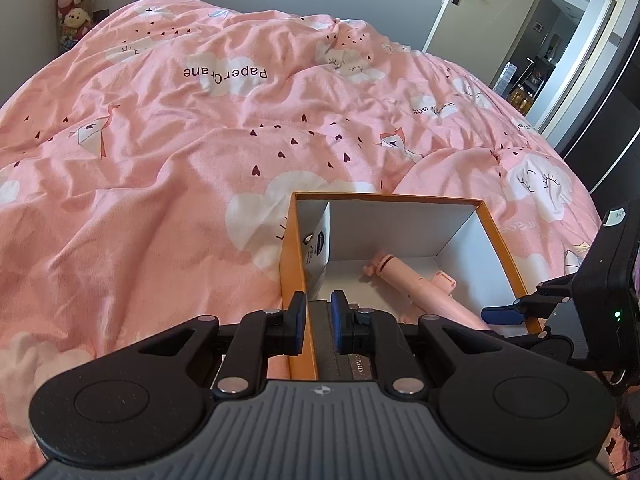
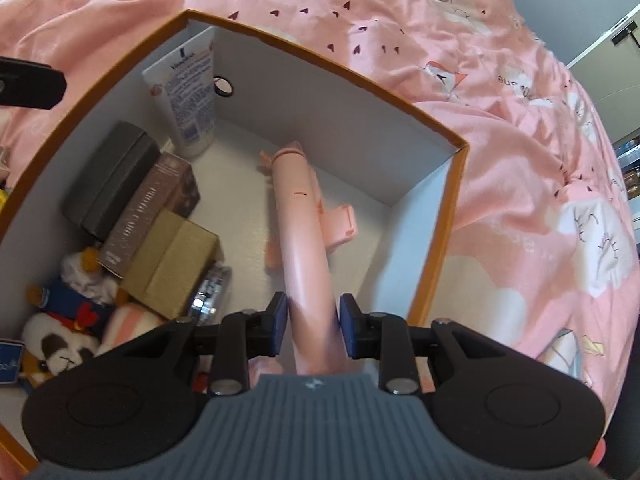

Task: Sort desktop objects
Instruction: 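Lower the pink selfie stick into the shoebox with the right gripper while the left gripper lowers the white card, then open the right gripper to release the selfie stick while the left gripper releases the white card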

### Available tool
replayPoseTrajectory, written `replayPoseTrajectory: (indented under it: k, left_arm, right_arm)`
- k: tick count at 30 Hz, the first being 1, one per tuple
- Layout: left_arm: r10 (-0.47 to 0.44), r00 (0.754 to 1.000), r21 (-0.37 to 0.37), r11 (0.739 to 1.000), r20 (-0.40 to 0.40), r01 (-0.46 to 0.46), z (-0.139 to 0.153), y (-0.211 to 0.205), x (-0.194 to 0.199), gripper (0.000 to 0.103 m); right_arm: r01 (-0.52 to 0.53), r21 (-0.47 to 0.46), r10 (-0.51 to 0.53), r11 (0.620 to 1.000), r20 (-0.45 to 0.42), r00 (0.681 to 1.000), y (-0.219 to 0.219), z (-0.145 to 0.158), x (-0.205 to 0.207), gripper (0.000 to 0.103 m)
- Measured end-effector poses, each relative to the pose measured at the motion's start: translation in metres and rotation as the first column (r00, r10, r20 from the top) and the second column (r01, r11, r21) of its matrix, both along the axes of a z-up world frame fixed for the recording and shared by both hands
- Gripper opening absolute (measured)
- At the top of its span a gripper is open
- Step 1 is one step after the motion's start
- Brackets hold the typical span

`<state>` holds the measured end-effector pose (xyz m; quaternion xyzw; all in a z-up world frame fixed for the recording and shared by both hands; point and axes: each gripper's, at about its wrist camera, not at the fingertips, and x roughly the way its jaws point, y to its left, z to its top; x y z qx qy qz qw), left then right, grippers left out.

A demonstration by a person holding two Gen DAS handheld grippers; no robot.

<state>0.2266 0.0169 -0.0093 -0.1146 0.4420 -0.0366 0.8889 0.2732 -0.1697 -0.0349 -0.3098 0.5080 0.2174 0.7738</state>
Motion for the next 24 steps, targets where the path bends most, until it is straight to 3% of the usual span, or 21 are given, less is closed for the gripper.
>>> replayPoseTrajectory:
  k: [9,15,24]
  left_arm:
    - [-0.018,1.000,-0.005,1.000,-0.006,0.018,-0.002,-0.005,0.003,0.014]
    - [-0.022,1.000,0.006,1.000,-0.013,0.022,-0.001,-0.007,0.003,0.014]
    - [-0.020,1.000,0.010,1.000,-0.016,0.021,-0.002,-0.008,0.005,0.014]
  right_arm:
    - [0.030,0.124,-0.023,0.992,-0.061,0.998,-0.008,0.000,0.008,0.025]
    - [-0.066,0.088,0.061,0.994,0.057,0.996,0.015,-0.006,0.013,0.025]
    - [-0.191,0.026,0.189,0.981,0.060,0.980,0.037,-0.029,0.041,0.028]
